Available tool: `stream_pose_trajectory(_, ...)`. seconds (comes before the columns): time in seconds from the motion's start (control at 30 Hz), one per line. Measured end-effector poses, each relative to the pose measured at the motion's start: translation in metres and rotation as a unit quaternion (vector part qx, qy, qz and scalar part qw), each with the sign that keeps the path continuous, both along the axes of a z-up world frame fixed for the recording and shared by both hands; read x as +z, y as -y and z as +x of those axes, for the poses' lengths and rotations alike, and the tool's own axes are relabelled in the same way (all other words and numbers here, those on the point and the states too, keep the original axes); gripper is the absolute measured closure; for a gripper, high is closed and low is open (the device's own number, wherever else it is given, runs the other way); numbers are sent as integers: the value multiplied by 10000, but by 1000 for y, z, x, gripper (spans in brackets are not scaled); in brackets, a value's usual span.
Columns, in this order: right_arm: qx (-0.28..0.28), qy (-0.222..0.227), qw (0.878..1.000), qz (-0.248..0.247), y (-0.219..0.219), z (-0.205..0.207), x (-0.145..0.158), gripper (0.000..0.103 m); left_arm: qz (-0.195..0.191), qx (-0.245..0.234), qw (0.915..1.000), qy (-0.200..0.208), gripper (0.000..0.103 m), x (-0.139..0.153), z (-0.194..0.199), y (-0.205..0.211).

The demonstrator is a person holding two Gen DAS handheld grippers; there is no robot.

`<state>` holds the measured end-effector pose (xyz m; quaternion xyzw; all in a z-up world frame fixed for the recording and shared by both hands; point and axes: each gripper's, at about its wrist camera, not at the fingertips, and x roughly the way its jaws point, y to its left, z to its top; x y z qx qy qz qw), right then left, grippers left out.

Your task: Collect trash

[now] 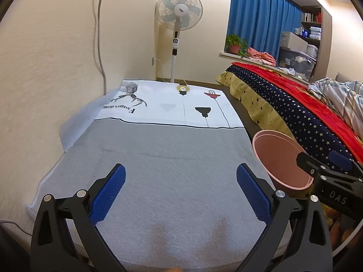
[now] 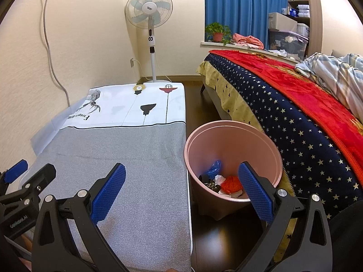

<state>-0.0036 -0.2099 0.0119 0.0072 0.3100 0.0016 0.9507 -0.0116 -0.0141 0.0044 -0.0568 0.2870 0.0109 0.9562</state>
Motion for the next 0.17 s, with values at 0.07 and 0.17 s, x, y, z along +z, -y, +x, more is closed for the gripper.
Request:
stream_pose_trajectory(0.07,0,-4,10000,-3,0,0,0,5,-1,10,10000,-19,8,-1,2,0)
stream_pose_trajectory(0.17,-4,-18,10000,3,0,1,-2,5,-5,2,10000,-31,8,-2,2,0)
